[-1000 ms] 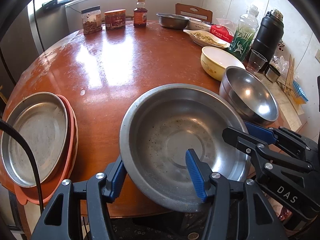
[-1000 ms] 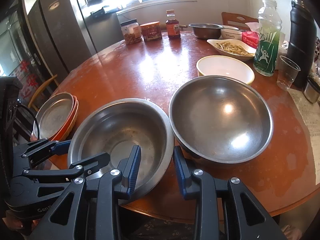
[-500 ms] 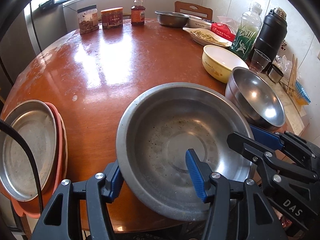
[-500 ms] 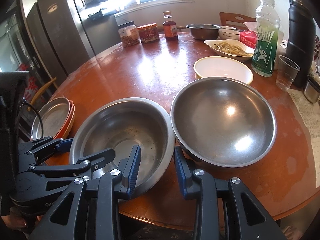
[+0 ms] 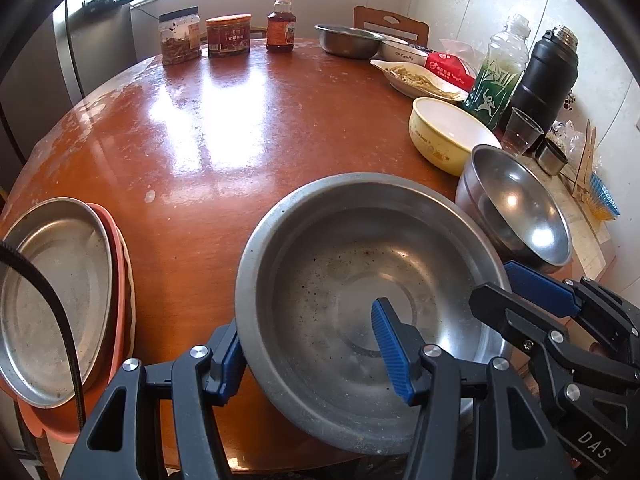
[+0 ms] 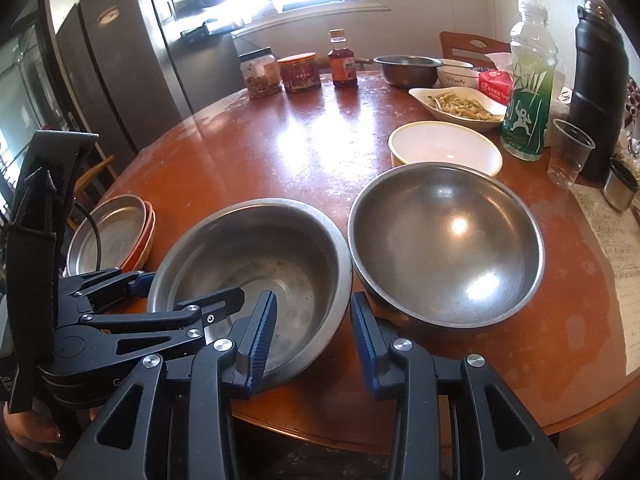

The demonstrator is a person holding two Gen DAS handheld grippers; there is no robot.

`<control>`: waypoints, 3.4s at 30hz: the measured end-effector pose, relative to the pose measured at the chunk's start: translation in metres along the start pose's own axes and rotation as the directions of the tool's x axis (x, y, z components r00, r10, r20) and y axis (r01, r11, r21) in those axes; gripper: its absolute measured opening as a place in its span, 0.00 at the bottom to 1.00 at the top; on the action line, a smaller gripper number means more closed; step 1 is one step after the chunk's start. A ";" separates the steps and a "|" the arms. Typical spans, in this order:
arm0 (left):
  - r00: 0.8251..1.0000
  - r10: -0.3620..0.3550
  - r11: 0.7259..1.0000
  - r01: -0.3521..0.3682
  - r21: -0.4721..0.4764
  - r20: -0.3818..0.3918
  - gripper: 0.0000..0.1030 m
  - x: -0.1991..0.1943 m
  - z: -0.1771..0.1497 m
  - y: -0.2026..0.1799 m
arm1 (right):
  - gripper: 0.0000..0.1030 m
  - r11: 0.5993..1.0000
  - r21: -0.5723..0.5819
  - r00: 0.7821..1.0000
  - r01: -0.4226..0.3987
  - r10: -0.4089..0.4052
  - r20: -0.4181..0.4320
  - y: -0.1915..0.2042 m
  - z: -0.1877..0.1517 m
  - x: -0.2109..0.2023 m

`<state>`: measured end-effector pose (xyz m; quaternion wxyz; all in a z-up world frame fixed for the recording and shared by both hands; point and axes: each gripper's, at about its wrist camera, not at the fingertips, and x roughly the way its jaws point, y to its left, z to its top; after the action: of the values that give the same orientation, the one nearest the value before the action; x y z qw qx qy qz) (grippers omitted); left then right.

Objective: Organize plates and bowls
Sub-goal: 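Carry the large steel bowl beside the plate stack and lower it, then open the left gripper and release the large steel bowl, then move the left gripper to the rim of the deeper steel bowl, then close the left gripper on the deeper steel bowl's rim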

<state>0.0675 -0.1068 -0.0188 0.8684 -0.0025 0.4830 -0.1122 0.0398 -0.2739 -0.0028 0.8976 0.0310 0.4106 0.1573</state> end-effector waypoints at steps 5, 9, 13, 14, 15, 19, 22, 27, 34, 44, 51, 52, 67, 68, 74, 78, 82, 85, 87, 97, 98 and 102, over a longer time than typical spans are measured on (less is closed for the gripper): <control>1.000 0.004 1.000 -0.003 -0.008 0.024 0.56 -0.008 0.000 0.003 | 0.39 1.000 -0.007 1.000 -0.002 0.002 0.023 0.002 0.001 -0.006; 0.999 0.001 1.000 0.000 -0.021 0.042 0.56 -0.014 -0.001 0.006 | 0.47 1.000 -0.013 0.999 -0.008 0.008 0.036 0.005 0.001 -0.010; 0.999 -0.001 1.000 0.003 -0.031 0.050 0.56 -0.019 -0.002 0.010 | 0.47 1.000 -0.014 0.999 -0.006 0.007 0.045 0.006 0.001 -0.013; 0.998 0.000 0.999 0.002 -0.034 0.056 0.56 -0.022 -0.003 0.011 | 0.47 1.000 -0.015 0.999 -0.007 0.007 0.048 0.007 0.000 -0.014; 0.998 -0.001 0.999 0.003 -0.034 0.060 0.56 -0.024 -0.004 0.011 | 0.48 1.000 -0.016 0.999 -0.007 0.008 0.052 0.007 0.000 -0.015; 0.997 -0.008 0.999 0.011 -0.040 0.081 0.58 -0.033 -0.006 0.012 | 0.53 1.000 -0.018 0.997 -0.013 0.014 0.072 0.009 0.001 -0.020; 0.995 -0.018 0.999 0.022 -0.042 0.100 0.58 -0.039 -0.007 0.012 | 0.54 1.000 -0.021 0.995 -0.010 0.012 0.095 0.010 0.002 -0.025; 0.992 -0.028 0.999 0.032 -0.032 0.126 0.59 -0.049 -0.006 0.008 | 0.56 1.000 0.002 0.992 0.006 -0.006 0.123 0.004 0.003 -0.033; 0.990 -0.040 0.999 0.041 -0.006 0.138 0.59 -0.057 0.001 -0.007 | 0.62 0.997 0.057 0.983 0.048 -0.058 0.173 -0.018 0.007 -0.049; 0.987 -0.082 0.995 0.072 0.075 0.137 0.60 -0.057 0.029 -0.047 | 0.67 0.979 0.182 0.974 0.089 -0.124 0.189 -0.067 0.009 -0.060; 0.992 -0.069 0.987 0.053 0.149 0.107 0.64 -0.039 0.052 -0.077 | 0.69 0.963 0.250 0.979 0.099 -0.139 0.148 -0.098 0.006 -0.052; 0.993 -0.063 0.986 0.046 0.160 0.103 0.64 -0.037 0.054 -0.082 | 0.69 0.960 0.261 0.981 0.099 -0.138 0.137 -0.102 0.005 -0.050; 1.000 -0.016 0.973 0.012 0.231 0.014 0.65 0.014 0.088 -0.108 | 0.72 0.950 0.293 0.991 0.107 -0.125 0.043 -0.126 0.013 -0.018; 1.000 -0.007 0.972 0.006 0.237 0.005 0.65 0.018 0.088 -0.110 | 0.72 0.949 0.297 0.992 0.106 -0.123 0.039 -0.127 0.014 -0.017; 1.000 0.007 0.968 -0.003 0.252 -0.014 0.57 0.030 0.089 -0.115 | 0.71 0.951 0.288 0.991 0.113 -0.128 0.035 -0.129 0.016 -0.012; 1.000 -0.015 0.964 0.021 0.263 -0.025 0.46 0.031 0.091 -0.119 | 0.47 0.958 0.266 0.992 0.110 -0.123 0.030 -0.128 0.017 -0.009; 0.997 -0.047 0.959 0.060 0.276 -0.053 0.35 0.036 0.089 -0.126 | 0.40 0.964 0.246 0.992 0.106 -0.120 0.041 -0.125 0.016 -0.009; 0.997 -0.052 0.957 0.067 0.283 -0.059 0.32 0.038 0.086 -0.133 | 0.33 0.966 0.244 0.993 0.087 -0.103 0.050 -0.123 0.017 -0.009; 0.998 -0.044 0.956 0.056 0.289 -0.050 0.32 0.038 0.085 -0.136 | 0.32 0.964 0.254 0.994 0.085 -0.101 0.050 -0.122 0.017 -0.009; 0.997 -0.079 0.965 0.083 0.248 -0.025 0.32 0.025 0.092 -0.133 | 0.31 0.952 0.289 0.990 0.097 -0.123 0.071 -0.123 0.027 -0.018; 0.997 -0.081 0.966 0.083 0.245 -0.021 0.32 0.022 0.093 -0.131 | 0.31 0.953 0.288 0.990 0.095 -0.122 0.077 -0.121 0.030 -0.020; 0.996 -0.088 0.972 0.083 0.219 0.017 0.32 0.005 0.098 -0.119 | 0.31 0.961 0.262 0.986 0.083 -0.117 0.116 -0.109 0.045 -0.031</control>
<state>0.1292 -0.2342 0.0432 0.8643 0.0704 0.4555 -0.2016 0.0825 -0.3832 0.0290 0.9178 0.1362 0.3689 0.0549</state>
